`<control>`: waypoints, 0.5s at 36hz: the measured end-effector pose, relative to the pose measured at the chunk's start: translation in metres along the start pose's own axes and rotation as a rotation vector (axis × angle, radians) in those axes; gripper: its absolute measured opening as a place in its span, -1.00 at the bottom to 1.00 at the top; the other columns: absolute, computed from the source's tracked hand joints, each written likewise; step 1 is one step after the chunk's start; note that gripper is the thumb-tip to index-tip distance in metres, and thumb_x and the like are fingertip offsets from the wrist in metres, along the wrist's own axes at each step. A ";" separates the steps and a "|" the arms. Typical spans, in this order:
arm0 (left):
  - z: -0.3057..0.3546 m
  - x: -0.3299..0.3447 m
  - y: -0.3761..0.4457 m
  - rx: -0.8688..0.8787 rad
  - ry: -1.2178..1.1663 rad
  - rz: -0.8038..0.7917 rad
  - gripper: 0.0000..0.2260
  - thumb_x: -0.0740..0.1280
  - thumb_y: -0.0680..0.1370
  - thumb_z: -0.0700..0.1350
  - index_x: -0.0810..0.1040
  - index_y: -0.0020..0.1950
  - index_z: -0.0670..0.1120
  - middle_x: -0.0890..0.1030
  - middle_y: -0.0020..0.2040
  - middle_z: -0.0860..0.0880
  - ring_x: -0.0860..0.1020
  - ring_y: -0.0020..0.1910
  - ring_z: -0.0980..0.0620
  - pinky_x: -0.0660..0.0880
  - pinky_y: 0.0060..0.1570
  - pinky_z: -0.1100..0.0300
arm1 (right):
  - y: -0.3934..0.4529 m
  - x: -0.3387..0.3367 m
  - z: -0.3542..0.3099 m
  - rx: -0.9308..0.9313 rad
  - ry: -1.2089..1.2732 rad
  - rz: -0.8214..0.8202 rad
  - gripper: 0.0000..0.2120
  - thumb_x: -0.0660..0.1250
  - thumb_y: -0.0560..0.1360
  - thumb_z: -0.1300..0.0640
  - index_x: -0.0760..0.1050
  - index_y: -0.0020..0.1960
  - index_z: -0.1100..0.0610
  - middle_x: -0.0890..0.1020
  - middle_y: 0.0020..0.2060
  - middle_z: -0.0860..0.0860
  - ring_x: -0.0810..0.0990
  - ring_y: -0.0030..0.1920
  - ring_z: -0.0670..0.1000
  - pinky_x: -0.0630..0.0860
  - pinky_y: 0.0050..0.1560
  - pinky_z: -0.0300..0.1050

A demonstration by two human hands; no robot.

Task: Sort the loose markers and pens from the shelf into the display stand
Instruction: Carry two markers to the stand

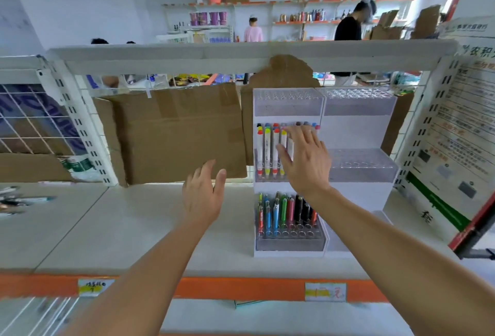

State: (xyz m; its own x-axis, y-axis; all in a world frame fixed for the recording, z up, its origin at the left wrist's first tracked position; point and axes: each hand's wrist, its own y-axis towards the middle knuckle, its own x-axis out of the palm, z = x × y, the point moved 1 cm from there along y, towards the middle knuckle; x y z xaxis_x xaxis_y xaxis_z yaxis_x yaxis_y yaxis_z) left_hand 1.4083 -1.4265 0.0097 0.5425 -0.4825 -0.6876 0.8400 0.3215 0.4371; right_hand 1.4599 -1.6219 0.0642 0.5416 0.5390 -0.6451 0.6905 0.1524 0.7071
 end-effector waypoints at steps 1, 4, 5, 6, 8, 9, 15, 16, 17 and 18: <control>-0.005 -0.004 -0.002 -0.015 0.024 -0.006 -0.21 -0.17 0.44 0.32 0.38 0.41 -0.15 0.48 0.33 -0.14 0.40 0.29 -0.18 0.27 0.27 -0.03 | -0.003 0.001 -0.009 -0.047 0.003 -0.033 -0.59 0.11 0.58 -0.11 0.44 0.24 0.16 0.55 0.16 0.12 0.53 0.19 0.17 0.47 0.15 0.09; -0.019 -0.017 -0.012 -0.085 0.087 -0.030 -0.30 -0.09 0.51 0.29 0.30 0.46 -0.13 0.37 0.43 -0.13 0.27 0.42 -0.14 0.16 0.36 0.00 | -0.013 0.010 -0.036 -0.167 0.028 -0.137 -0.64 0.21 0.58 -0.02 0.44 0.30 0.14 0.57 0.18 0.09 0.53 0.20 0.12 0.43 0.22 0.05; -0.025 -0.021 -0.016 -0.117 0.110 -0.040 -0.37 -0.05 0.57 0.25 0.26 0.48 -0.12 0.31 0.47 -0.12 0.21 0.46 -0.11 0.12 0.39 0.01 | -0.017 0.015 -0.044 -0.217 0.038 -0.153 -0.65 0.24 0.57 0.00 0.45 0.29 0.14 0.59 0.16 0.08 0.55 0.18 0.11 0.45 0.18 0.03; -0.031 -0.025 -0.021 -0.154 0.147 -0.056 -0.44 -0.02 0.61 0.21 0.22 0.50 -0.10 0.25 0.50 -0.10 0.15 0.49 -0.08 0.08 0.42 0.02 | -0.020 0.020 -0.052 -0.257 0.048 -0.172 -0.65 0.26 0.56 0.02 0.45 0.30 0.14 0.59 0.16 0.06 0.55 0.17 0.11 0.46 0.16 0.02; -0.044 -0.036 -0.033 -0.213 0.233 -0.087 -0.47 -0.03 0.63 0.16 0.14 0.53 -0.07 0.16 0.54 -0.06 0.08 0.52 -0.04 0.05 0.44 0.03 | -0.026 0.030 -0.069 -0.303 0.046 -0.277 -0.60 0.20 0.59 -0.01 0.38 0.37 0.11 0.54 0.25 0.03 0.49 0.25 0.08 0.40 0.22 0.00; -0.051 -0.042 -0.039 -0.236 0.270 -0.099 -0.46 -0.04 0.62 0.17 0.11 0.54 -0.06 0.13 0.55 -0.05 0.07 0.53 -0.03 0.05 0.44 0.03 | -0.029 0.037 -0.076 -0.319 0.030 -0.348 -0.57 0.14 0.60 -0.04 0.31 0.42 0.09 0.48 0.31 0.01 0.43 0.30 0.06 0.34 0.26 -0.02; -0.097 -0.086 -0.075 -0.373 0.387 -0.093 -0.44 -0.05 0.62 0.20 0.11 0.54 -0.06 0.11 0.56 -0.05 0.08 0.53 -0.05 0.06 0.45 -0.02 | -0.047 0.074 -0.119 -0.346 -0.024 -0.609 -0.47 0.04 0.61 -0.14 0.11 0.50 0.05 0.30 0.45 0.00 0.29 0.38 0.07 0.20 0.34 -0.03; -0.106 -0.094 -0.080 -0.395 0.395 -0.086 -0.43 -0.05 0.61 0.21 0.11 0.54 -0.05 0.12 0.55 -0.05 0.08 0.53 -0.05 0.06 0.46 -0.02 | -0.050 0.080 -0.126 -0.351 -0.015 -0.638 -0.47 0.03 0.61 -0.14 0.10 0.50 0.05 0.30 0.44 0.00 0.29 0.39 0.07 0.19 0.34 -0.03; -0.113 -0.103 -0.085 -0.418 0.404 -0.082 -0.43 -0.06 0.61 0.22 0.11 0.54 -0.04 0.12 0.55 -0.05 0.08 0.53 -0.04 0.06 0.46 -0.01 | -0.052 0.085 -0.134 -0.356 -0.006 -0.664 -0.47 0.03 0.61 -0.15 0.10 0.50 0.05 0.30 0.44 0.01 0.28 0.40 0.08 0.17 0.35 -0.04; -0.120 -0.112 -0.090 -0.441 0.415 -0.075 -0.43 -0.06 0.61 0.22 0.11 0.54 -0.04 0.12 0.55 -0.04 0.08 0.53 -0.03 0.05 0.46 0.00 | -0.054 0.089 -0.142 -0.362 0.000 -0.688 -0.46 0.02 0.61 -0.15 0.10 0.50 0.06 0.28 0.45 0.01 0.26 0.41 0.08 0.16 0.36 -0.04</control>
State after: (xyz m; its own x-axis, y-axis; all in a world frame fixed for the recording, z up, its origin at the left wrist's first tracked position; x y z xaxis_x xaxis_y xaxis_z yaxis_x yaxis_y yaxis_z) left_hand 1.2710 -1.3038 -0.0220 0.3582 -0.1881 -0.9145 0.7444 0.6487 0.1581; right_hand 1.4027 -1.4646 0.0098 0.0478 0.2245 -0.9733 0.6718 0.7139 0.1976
